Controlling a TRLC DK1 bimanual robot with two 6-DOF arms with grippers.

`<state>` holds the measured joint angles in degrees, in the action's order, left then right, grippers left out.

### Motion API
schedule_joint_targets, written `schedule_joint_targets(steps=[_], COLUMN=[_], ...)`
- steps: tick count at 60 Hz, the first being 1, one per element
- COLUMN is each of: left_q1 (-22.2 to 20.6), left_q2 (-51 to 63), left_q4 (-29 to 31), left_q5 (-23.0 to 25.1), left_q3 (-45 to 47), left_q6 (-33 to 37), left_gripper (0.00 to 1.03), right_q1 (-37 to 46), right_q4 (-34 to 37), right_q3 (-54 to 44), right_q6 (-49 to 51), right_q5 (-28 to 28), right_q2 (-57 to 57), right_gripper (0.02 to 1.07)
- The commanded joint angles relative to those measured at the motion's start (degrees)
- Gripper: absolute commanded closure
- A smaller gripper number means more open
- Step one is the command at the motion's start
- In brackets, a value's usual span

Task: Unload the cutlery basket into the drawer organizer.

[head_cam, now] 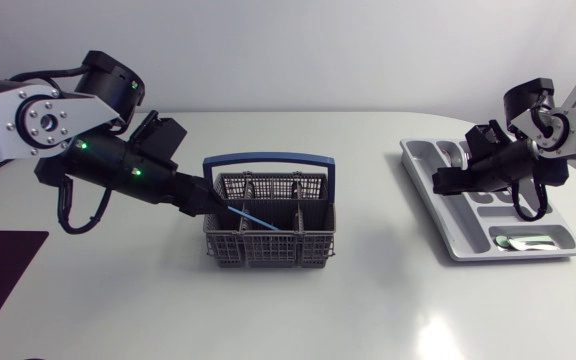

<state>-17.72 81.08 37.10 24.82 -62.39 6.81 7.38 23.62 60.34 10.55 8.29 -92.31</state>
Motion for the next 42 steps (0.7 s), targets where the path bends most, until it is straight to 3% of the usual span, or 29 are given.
schedule_joint_targets(steps=[1,14,42], left_q1=[-0.48,-1.88,-3.91], left_q2=[1.98,3.82,6.9], left_q4=[-0.36,-6.87,-8.63], left_q5=[-1.09,-3.46,-4.52], left_q3=[-0.36,1.22,1.39], left_q6=[-2.06,-6.02,-7.78], left_gripper=[0.4,0.47,0.7], right_q1=[-1.58,-5.71,-6.32], right_q4=[1.43,2.4,2.4], right_q3=[-2.06,-3.73,-4.61], right_q6=[-1.93,-3.43,-3.16], right_q5=[-0.3,-1.53,-1.7], right_q2=[2.84,7.5,8.99], right_gripper=[0.35,0.35,0.35])
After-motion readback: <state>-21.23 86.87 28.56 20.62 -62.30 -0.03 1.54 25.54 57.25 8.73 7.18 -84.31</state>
